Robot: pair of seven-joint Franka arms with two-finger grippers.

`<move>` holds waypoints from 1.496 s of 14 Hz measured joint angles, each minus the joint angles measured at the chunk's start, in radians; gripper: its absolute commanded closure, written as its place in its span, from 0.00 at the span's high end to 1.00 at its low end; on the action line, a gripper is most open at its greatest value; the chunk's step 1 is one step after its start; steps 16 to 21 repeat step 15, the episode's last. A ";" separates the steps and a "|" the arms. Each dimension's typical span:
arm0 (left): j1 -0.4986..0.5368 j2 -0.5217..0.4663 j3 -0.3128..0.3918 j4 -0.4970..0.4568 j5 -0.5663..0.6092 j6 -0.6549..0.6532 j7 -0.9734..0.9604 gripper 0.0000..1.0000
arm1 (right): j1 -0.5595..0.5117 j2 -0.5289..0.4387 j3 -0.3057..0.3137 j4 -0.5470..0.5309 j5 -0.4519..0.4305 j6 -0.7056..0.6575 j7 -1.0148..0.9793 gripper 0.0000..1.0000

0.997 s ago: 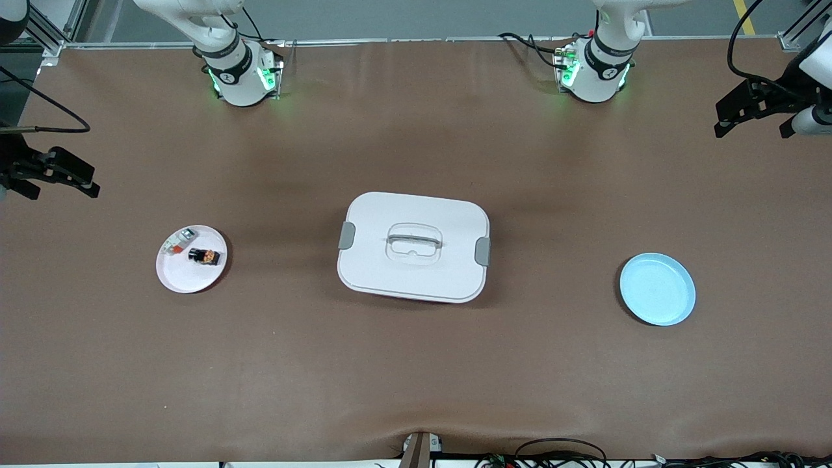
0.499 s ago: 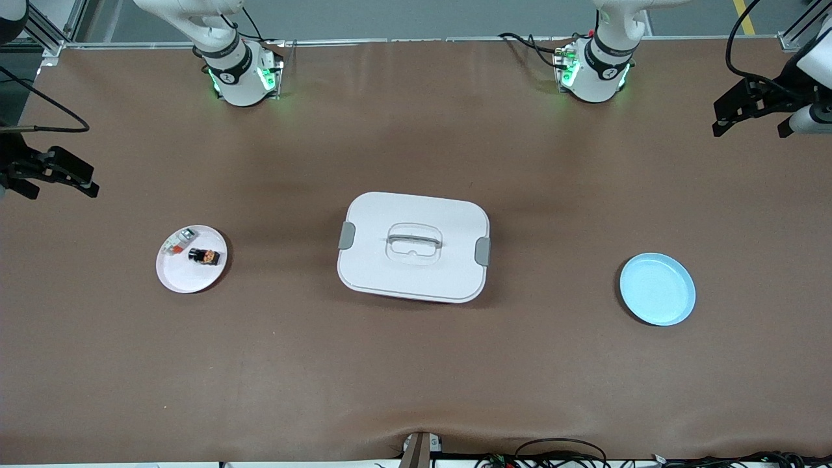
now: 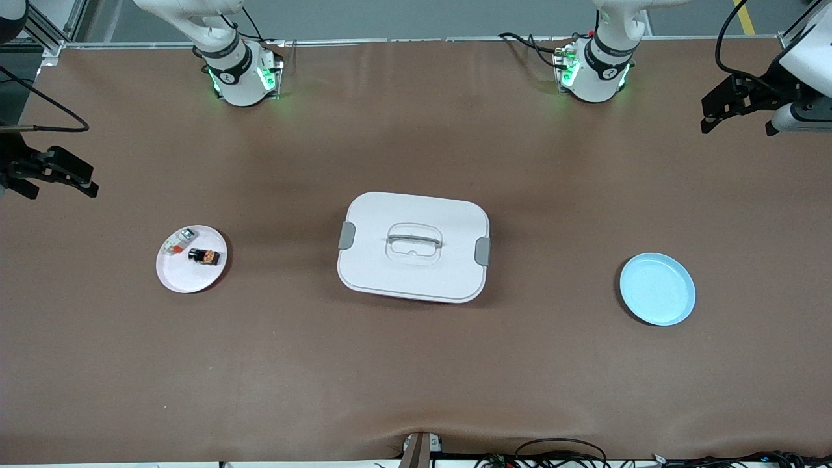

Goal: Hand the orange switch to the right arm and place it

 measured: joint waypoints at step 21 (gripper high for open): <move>0.008 0.013 0.010 0.013 0.000 -0.001 0.000 1.00 | 0.000 -0.002 0.000 0.000 0.000 0.000 0.000 1.00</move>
